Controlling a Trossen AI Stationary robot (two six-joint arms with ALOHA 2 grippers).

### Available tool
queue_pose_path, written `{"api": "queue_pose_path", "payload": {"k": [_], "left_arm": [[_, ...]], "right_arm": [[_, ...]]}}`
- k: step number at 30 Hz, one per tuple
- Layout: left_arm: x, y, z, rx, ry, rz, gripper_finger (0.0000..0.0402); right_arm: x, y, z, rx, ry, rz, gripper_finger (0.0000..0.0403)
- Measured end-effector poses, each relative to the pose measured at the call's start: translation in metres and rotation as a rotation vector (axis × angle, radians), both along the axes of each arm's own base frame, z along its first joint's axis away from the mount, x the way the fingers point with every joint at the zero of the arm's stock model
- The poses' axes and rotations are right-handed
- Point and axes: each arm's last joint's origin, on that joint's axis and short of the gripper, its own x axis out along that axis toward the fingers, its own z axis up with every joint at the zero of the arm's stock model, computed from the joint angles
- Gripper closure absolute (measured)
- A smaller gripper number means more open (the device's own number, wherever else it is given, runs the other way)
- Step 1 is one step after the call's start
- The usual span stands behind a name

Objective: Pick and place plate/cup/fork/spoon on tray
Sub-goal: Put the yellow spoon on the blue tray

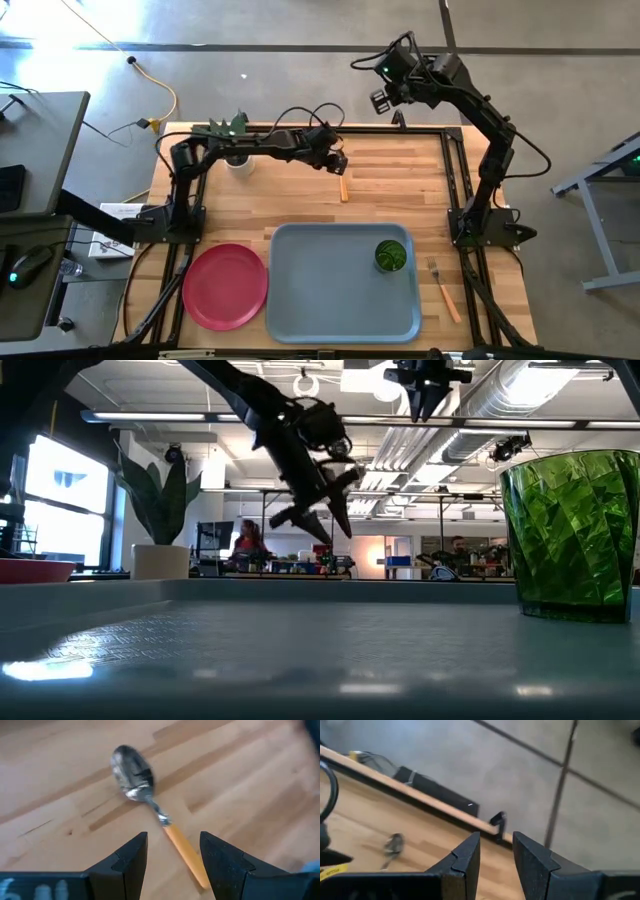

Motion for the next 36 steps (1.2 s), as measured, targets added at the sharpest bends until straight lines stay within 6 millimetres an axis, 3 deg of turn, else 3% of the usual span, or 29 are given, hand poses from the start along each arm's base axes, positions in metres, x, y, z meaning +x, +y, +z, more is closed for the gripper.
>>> {"api": "queue_pose_path", "payload": {"k": [10, 18, 28, 36], "left_arm": [[-0.037, -0.010, 0.079, 0.204, -0.030, -0.076, 0.0229], [-0.077, -0.025, 0.135, 0.348, -0.051, -0.159, 0.0229], [-0.124, -0.041, 0.181, 0.491, -0.057, -0.224, 0.0229], [-0.141, -0.041, 0.195, 0.569, -0.053, -0.200, 0.0229]], "right_arm": [[0.008, 0.011, -0.002, 0.125, -0.157, -0.030, 0.0295], [0.028, 0.032, -0.011, 0.192, -0.199, -0.020, 0.0295], [0.057, 0.043, -0.084, 0.290, -0.077, -0.141, 0.0295], [0.072, 0.040, -0.143, 0.353, -0.111, -0.187, 0.0295]]}}
